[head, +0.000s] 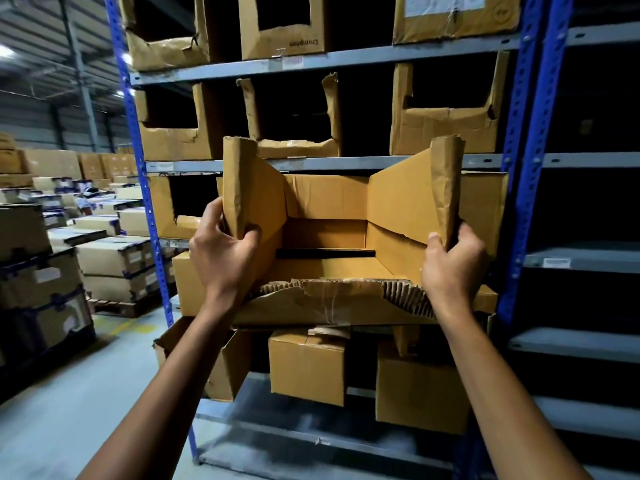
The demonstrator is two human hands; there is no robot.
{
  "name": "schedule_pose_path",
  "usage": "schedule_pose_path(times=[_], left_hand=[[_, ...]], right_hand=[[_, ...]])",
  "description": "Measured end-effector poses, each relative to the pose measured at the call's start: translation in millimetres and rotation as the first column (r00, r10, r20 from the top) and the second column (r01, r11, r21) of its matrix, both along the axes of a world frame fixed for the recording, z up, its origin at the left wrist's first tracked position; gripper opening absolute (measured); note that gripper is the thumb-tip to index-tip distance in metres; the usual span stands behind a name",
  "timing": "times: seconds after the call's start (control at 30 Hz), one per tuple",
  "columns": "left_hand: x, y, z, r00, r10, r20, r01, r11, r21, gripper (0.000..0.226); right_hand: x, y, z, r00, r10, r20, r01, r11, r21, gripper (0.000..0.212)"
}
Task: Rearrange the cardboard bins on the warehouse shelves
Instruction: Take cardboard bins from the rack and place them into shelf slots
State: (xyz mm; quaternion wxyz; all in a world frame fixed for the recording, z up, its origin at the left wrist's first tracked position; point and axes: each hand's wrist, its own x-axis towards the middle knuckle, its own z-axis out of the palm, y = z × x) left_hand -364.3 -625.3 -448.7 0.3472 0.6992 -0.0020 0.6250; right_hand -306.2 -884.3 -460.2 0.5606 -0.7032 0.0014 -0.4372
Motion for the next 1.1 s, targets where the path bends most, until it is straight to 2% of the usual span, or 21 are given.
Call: schedule_pose_path(times=[0.2,0.37,0.5,0.63,0.73,0.97,1.1], left_hand=[[7.6,17.6,-12.2,0.998,-0.051,0.036,0.051,0.999,-0.016,0.053],[16.9,17.6,-11.4,0.998,-0.047,0.040,0.048,0.999,-0.021,0.052],[38.2,24.0,-20.2,0.998,-0.057,-0.024,0.057,0.998,-0.007,0.053],[63.1,34.4,-27.5,0.990,-0.067,-0.127,0.067,0.998,-0.008,0.061],[75.9,39.7,-29.1,0.975,-0.056,-0.214,0.058,0.998,0.004,0.064],[89.2,58.0,-33.5,0.944,-0.152,-0.294,0.173,0.984,0.045,0.085],[96.1,56.8,-39.2,0.900,-0.180,-0.396,0.218,0.975,0.051,0.077]], right_hand=[[0.1,6.2,0.6,0.998,-0.022,0.060,0.024,0.999,-0.021,0.013],[9.3,10.4,-3.8,0.998,-0.047,0.039,0.047,0.999,-0.004,0.011],[19.5,21.8,-18.1,0.999,-0.032,0.019,0.032,0.999,0.002,0.010],[31.3,37.1,-26.9,0.996,0.084,0.031,-0.082,0.994,-0.065,0.023],[40.3,46.1,-30.5,0.986,0.159,0.051,-0.155,0.985,-0.079,0.024],[61.1,57.0,-34.8,0.943,0.316,0.107,-0.318,0.948,0.007,0.031],[83.6,65.0,-48.1,0.950,0.310,0.040,-0.311,0.950,0.039,0.036]])
